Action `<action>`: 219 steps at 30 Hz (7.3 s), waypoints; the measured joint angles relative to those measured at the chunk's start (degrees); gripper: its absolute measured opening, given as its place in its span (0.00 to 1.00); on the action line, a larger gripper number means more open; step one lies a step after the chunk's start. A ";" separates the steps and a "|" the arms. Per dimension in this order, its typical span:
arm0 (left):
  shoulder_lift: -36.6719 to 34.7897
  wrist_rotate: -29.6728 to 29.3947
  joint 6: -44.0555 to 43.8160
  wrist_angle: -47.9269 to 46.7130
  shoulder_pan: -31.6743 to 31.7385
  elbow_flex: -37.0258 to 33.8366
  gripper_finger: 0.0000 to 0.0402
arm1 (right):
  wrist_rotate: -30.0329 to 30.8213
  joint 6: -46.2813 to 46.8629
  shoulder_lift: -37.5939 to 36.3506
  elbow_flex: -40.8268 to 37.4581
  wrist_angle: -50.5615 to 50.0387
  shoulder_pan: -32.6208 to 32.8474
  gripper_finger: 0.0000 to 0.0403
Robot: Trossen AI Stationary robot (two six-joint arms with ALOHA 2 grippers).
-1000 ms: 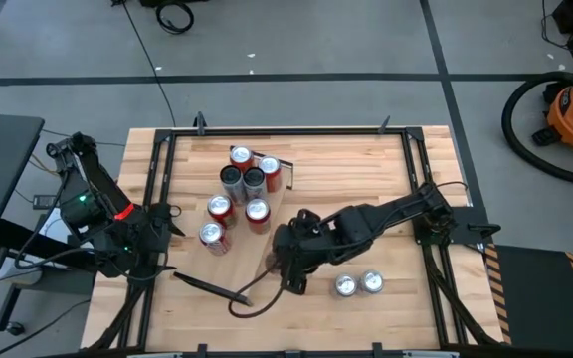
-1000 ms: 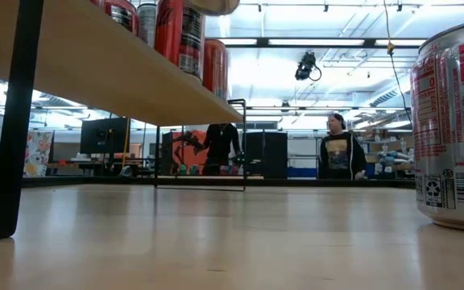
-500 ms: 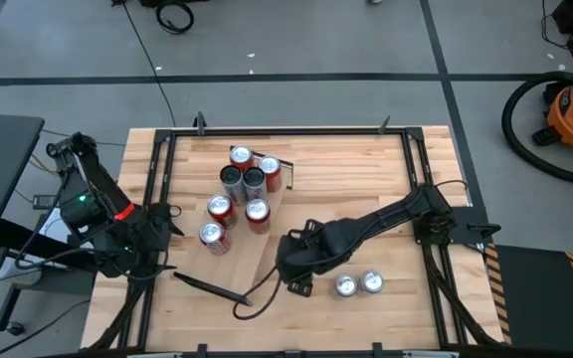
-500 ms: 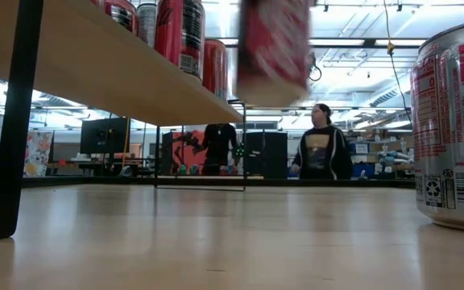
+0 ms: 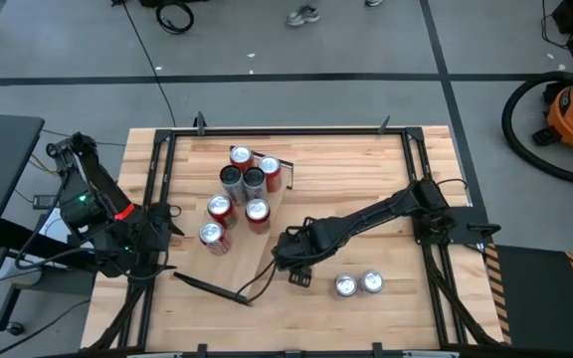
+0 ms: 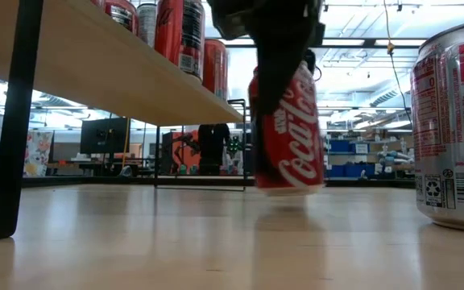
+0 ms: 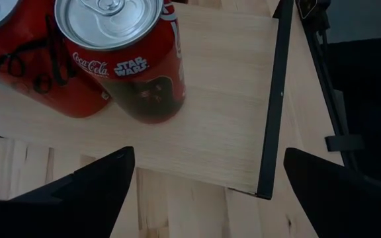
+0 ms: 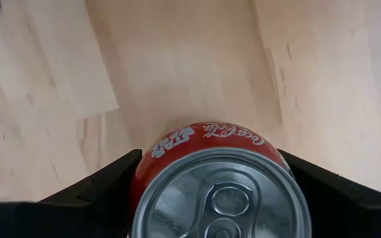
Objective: Place canned beverage on shelf
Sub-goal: Put the red soda can on the shelf
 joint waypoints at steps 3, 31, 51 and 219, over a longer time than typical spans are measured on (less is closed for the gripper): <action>0.00 0.00 0.00 -0.02 0.00 0.00 1.00 | 0.63 -0.09 -0.03 -1.13 2.89 -0.05 0.81; 3.17 -3.69 -8.23 -0.77 -3.99 -0.02 1.00 | 15.39 8.53 -0.05 11.59 -15.05 9.81 0.87; 3.15 -3.67 -8.60 -2.28 -4.66 -0.02 1.00 | 17.68 12.80 -18.13 -24.39 17.41 11.74 0.87; 3.17 -9.10 -10.14 6.32 -5.17 -7.27 1.00 | 20.02 -6.85 1.81 11.70 21.61 7.94 0.86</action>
